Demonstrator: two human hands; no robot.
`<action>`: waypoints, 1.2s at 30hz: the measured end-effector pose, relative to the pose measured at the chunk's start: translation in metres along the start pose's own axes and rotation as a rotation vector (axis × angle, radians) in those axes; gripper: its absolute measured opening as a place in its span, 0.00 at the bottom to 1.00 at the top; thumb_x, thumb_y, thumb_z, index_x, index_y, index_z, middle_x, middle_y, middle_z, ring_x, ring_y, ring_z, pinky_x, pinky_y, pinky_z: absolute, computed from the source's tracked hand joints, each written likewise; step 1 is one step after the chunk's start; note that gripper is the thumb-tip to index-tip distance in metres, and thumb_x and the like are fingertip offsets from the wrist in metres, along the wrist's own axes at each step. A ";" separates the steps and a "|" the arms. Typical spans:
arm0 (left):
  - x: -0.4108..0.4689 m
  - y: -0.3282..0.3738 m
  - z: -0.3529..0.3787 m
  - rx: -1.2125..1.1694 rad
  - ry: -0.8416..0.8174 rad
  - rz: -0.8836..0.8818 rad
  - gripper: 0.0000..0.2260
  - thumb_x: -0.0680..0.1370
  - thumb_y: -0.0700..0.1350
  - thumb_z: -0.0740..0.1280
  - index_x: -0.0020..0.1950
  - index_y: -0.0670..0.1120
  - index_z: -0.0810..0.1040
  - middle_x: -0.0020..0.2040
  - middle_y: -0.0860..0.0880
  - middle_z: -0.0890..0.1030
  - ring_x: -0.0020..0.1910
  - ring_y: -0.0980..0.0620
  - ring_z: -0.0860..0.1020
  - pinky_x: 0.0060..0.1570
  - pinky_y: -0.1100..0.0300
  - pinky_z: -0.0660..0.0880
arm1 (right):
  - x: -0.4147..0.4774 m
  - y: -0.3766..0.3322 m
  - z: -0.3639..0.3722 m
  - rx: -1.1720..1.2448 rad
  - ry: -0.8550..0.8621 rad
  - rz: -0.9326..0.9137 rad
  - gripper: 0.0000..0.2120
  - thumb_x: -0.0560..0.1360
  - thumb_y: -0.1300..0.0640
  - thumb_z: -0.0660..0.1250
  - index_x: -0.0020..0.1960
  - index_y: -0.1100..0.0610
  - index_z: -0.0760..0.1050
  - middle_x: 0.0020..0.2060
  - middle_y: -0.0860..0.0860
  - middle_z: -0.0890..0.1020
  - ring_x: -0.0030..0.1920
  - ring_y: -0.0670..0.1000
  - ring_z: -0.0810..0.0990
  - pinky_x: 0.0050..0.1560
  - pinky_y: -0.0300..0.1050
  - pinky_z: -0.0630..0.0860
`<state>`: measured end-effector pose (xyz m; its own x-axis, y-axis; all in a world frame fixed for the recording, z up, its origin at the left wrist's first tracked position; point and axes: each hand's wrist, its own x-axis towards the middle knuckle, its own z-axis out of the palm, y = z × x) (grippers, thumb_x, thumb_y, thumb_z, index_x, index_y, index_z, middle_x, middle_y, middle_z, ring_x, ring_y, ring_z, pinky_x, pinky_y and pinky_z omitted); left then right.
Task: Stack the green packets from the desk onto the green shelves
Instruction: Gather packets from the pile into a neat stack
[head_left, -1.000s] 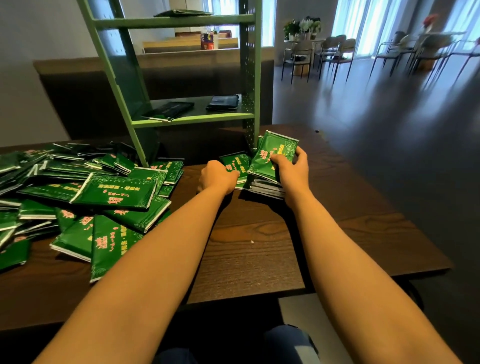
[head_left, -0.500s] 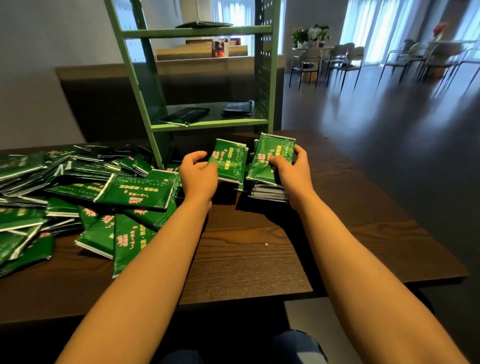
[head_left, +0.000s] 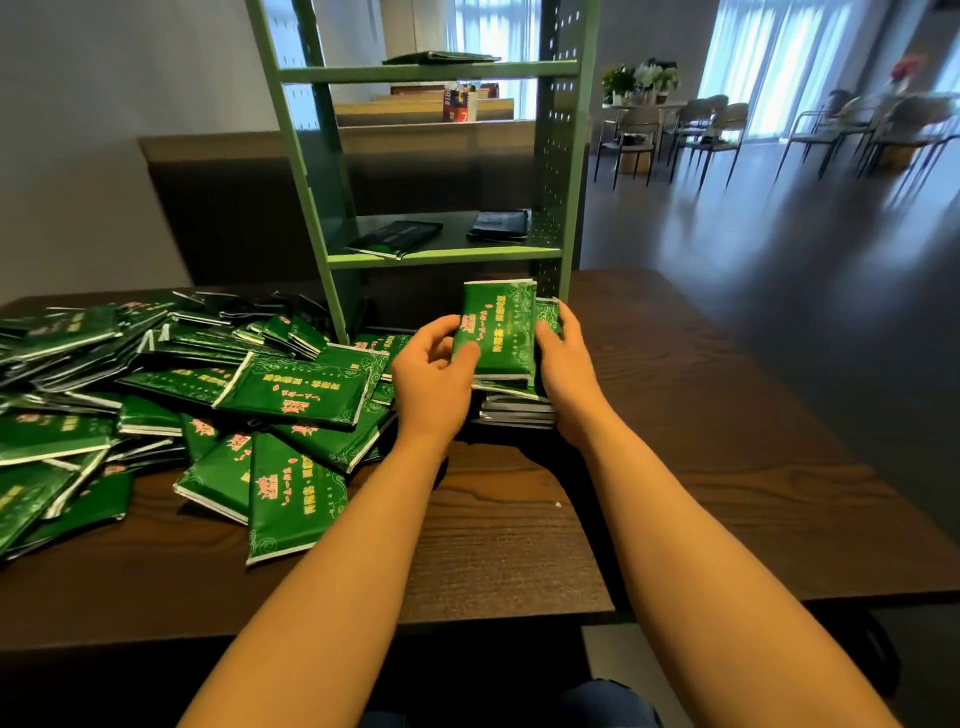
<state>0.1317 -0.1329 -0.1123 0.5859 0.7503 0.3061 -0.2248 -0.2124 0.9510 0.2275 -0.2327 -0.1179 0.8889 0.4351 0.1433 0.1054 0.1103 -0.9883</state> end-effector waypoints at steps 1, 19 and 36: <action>-0.002 -0.001 0.000 0.036 -0.012 0.027 0.13 0.77 0.35 0.69 0.61 0.43 0.79 0.44 0.54 0.81 0.38 0.66 0.79 0.42 0.70 0.76 | 0.000 -0.001 0.001 0.034 0.001 0.010 0.15 0.88 0.54 0.54 0.73 0.52 0.68 0.52 0.44 0.81 0.43 0.35 0.83 0.40 0.31 0.77; 0.005 0.016 -0.013 -0.047 -0.265 -0.311 0.36 0.64 0.42 0.65 0.74 0.46 0.67 0.50 0.45 0.81 0.52 0.46 0.79 0.59 0.42 0.77 | -0.017 0.004 0.001 0.027 -0.194 -0.023 0.42 0.66 0.63 0.71 0.78 0.54 0.62 0.62 0.57 0.81 0.60 0.54 0.84 0.55 0.51 0.83; -0.021 0.022 -0.013 -0.156 -0.350 -0.198 0.34 0.67 0.42 0.64 0.74 0.52 0.65 0.60 0.44 0.80 0.60 0.44 0.79 0.59 0.47 0.78 | -0.022 0.006 -0.001 -0.111 -0.349 0.021 0.49 0.58 0.69 0.67 0.78 0.55 0.62 0.66 0.53 0.80 0.67 0.52 0.78 0.67 0.55 0.77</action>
<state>0.1047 -0.1454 -0.0979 0.8522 0.5041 0.1401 -0.1806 0.0321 0.9830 0.2088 -0.2424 -0.1275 0.6875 0.7173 0.1135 0.1541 0.0087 -0.9880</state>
